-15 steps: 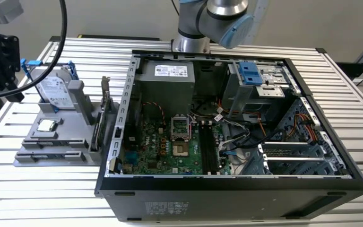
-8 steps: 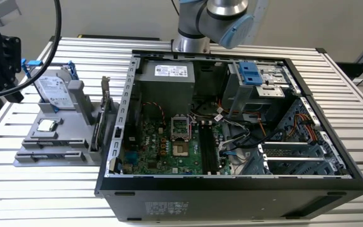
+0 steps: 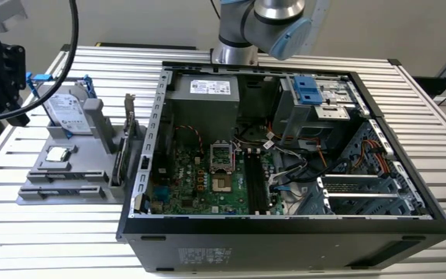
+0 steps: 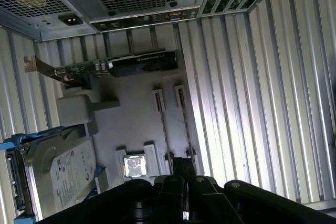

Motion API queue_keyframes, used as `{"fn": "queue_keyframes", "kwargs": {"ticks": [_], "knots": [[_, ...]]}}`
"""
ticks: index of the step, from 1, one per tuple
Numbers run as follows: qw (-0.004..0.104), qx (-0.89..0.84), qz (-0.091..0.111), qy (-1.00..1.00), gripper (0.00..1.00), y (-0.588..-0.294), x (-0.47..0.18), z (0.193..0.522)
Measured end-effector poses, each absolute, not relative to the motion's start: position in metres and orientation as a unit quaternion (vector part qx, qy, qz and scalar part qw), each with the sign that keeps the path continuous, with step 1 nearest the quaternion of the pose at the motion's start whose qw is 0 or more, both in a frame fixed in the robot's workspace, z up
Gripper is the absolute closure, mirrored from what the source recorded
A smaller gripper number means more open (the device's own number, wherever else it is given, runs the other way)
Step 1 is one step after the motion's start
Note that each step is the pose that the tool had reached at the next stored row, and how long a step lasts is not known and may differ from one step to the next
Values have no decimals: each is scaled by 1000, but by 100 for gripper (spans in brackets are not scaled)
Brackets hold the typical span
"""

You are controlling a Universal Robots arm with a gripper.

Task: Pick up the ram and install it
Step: 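Pick up the ram and move it above insertion slot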

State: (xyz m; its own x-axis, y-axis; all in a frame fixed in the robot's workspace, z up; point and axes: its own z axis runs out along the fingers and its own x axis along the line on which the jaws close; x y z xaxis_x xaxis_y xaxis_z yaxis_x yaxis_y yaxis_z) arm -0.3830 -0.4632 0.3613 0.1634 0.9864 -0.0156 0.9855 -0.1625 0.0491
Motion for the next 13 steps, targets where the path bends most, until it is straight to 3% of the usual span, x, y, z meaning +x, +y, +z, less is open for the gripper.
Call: {"fn": "queue_keyframes", "kwargs": {"ticks": [13], "knots": [[29, 736, 6, 677, 100, -463, -382, 358]]}}
